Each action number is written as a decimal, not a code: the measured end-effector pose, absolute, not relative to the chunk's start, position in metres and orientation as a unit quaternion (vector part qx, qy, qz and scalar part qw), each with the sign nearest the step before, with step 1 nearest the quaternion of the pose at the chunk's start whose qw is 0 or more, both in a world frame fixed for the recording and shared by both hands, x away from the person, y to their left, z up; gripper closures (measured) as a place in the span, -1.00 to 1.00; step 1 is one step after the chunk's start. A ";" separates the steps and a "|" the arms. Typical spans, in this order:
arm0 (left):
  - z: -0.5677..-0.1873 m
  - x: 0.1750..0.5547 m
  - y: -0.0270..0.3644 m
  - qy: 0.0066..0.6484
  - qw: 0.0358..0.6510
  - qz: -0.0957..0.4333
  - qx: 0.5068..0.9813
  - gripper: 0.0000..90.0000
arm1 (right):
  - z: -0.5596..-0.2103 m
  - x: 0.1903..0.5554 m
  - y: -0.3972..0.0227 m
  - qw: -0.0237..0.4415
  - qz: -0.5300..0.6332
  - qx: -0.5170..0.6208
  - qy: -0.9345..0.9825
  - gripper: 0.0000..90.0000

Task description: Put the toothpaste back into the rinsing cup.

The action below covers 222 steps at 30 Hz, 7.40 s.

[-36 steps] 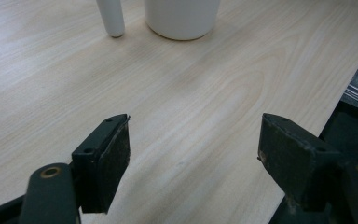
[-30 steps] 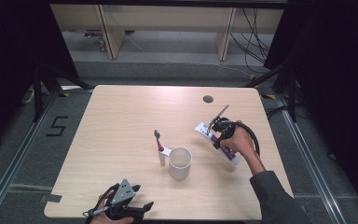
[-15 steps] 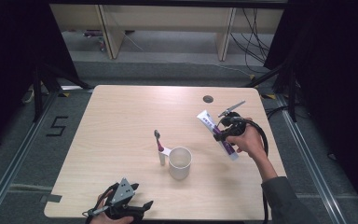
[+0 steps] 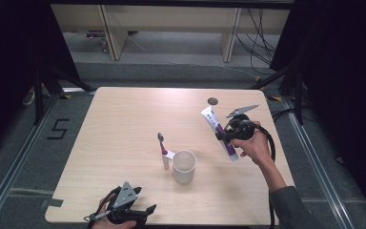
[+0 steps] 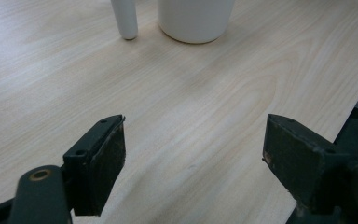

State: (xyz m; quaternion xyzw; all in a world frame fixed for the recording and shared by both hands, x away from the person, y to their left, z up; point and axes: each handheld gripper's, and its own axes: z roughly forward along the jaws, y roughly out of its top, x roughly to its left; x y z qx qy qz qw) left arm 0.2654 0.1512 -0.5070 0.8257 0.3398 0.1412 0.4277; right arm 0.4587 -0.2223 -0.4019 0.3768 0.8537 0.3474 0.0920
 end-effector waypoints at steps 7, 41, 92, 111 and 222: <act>-0.507 0.266 0.151 0.339 0.431 0.144 0.823 -0.53 | -0.396 0.452 -0.222 0.088 0.388 0.369 0.840 0.72; -0.508 0.266 0.150 0.347 0.438 0.141 0.817 -0.53 | -0.381 0.427 -0.197 0.107 0.505 0.330 0.790 0.72; -0.507 0.265 0.150 0.343 0.436 0.142 0.820 -0.53 | -0.407 0.411 -0.123 0.041 0.545 0.253 0.799 0.72; -0.507 0.265 0.149 0.338 0.432 0.140 0.824 -0.53 | -0.441 0.411 -0.116 0.046 0.516 0.228 0.824 0.71; -0.507 0.267 0.151 0.352 0.435 0.142 0.817 -0.53 | -0.430 0.387 -0.217 0.092 0.516 0.338 0.781 -0.25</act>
